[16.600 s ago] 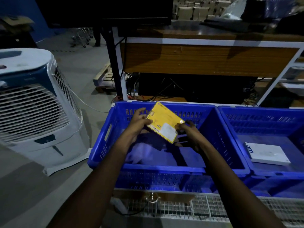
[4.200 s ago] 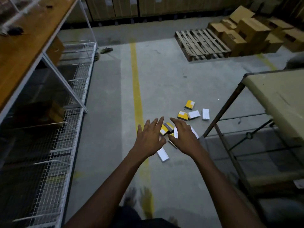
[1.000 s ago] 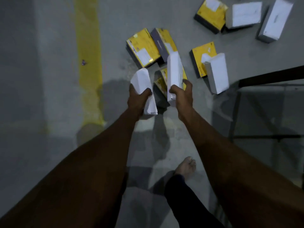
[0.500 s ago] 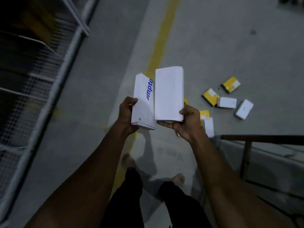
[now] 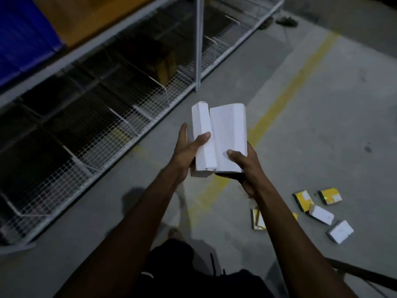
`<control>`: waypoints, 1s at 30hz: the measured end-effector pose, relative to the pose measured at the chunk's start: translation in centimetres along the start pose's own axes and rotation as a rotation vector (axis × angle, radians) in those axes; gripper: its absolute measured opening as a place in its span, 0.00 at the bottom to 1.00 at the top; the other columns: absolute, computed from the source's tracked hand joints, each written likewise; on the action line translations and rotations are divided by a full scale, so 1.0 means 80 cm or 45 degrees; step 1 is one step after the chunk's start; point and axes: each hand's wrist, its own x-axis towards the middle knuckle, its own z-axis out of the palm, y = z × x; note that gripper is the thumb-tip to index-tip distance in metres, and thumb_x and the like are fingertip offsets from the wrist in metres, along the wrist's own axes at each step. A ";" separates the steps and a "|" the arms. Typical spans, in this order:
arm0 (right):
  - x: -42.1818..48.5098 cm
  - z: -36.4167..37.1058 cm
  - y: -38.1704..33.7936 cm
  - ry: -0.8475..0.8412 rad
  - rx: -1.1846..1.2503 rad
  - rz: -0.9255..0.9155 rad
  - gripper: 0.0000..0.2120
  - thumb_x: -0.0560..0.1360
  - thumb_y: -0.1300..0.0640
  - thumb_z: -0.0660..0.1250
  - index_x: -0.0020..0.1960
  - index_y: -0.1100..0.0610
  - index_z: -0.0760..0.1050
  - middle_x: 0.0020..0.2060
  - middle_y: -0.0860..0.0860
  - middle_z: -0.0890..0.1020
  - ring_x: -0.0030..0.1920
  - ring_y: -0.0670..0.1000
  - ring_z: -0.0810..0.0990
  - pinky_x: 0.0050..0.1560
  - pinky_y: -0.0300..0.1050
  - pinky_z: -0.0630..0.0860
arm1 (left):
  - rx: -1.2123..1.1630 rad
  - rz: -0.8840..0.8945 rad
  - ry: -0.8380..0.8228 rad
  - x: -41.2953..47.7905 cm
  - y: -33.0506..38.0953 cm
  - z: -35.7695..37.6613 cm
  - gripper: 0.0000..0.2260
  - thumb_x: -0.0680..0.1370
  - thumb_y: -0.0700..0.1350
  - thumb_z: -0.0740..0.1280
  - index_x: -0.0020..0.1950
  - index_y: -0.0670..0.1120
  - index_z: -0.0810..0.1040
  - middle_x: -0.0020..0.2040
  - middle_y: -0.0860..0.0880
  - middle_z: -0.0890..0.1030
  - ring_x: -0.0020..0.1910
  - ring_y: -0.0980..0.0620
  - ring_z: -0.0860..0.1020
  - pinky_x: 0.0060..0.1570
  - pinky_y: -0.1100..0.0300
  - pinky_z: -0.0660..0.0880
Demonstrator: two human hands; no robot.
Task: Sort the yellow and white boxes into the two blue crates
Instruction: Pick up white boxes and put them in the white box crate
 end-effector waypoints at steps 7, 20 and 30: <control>0.053 0.124 -0.041 -0.169 -0.238 -0.014 0.29 0.68 0.55 0.71 0.67 0.51 0.68 0.60 0.55 0.79 0.56 0.61 0.81 0.43 0.67 0.80 | -0.012 0.235 0.184 0.012 0.085 -0.115 0.27 0.73 0.51 0.74 0.68 0.54 0.66 0.57 0.51 0.79 0.55 0.50 0.79 0.47 0.56 0.78; 0.167 0.308 -0.132 -0.848 -0.491 -0.113 0.23 0.69 0.52 0.72 0.63 0.51 0.75 0.56 0.55 0.83 0.55 0.58 0.82 0.51 0.60 0.81 | -0.847 0.331 0.896 -0.032 0.205 -0.251 0.18 0.79 0.59 0.62 0.60 0.47 0.77 0.51 0.44 0.83 0.47 0.45 0.81 0.46 0.53 0.76; 0.196 0.432 -0.170 -1.240 -0.564 -0.124 0.20 0.71 0.56 0.72 0.62 0.56 0.75 0.55 0.56 0.84 0.53 0.58 0.83 0.49 0.52 0.81 | -1.023 0.755 1.490 -0.118 0.229 -0.312 0.29 0.72 0.52 0.69 0.71 0.48 0.65 0.61 0.44 0.80 0.54 0.47 0.81 0.42 0.53 0.81</control>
